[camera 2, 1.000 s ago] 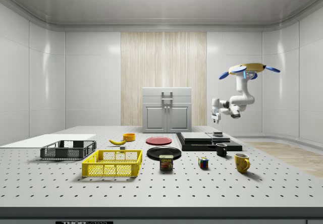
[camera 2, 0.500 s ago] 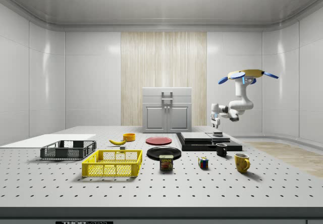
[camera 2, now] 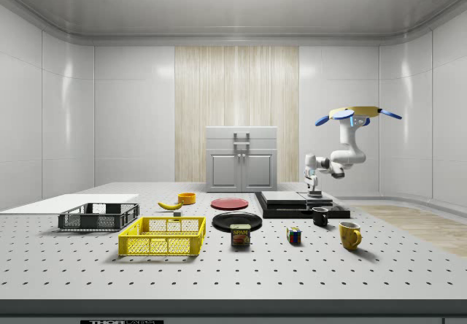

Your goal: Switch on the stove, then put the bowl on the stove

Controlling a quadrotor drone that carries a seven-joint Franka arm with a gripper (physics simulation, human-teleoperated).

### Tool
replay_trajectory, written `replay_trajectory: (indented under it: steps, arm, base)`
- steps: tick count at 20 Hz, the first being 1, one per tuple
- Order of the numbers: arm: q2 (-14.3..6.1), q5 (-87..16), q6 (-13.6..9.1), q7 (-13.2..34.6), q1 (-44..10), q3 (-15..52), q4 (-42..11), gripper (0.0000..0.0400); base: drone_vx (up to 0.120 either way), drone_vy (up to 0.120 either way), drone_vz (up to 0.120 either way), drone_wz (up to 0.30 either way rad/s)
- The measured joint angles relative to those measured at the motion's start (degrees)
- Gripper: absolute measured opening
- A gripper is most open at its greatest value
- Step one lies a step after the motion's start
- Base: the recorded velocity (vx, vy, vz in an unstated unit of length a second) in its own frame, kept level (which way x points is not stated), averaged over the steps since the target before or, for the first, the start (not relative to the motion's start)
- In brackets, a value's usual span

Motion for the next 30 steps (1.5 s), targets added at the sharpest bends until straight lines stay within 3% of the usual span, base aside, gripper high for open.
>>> replay_trajectory:
  steps: [11, 30]
  arm:
    - [-3.09, -1.14, 3.63, -0.68, 0.50, -1.94, 0.54, 0.0400]
    - [-6.01, -3.86, 7.72, 1.61, -2.29, -5.49, 1.55, 0.0400]
  base:
    - [0.000, 0.000, 0.000, 0.000]
    - [0.000, 0.000, 0.000, 0.000]
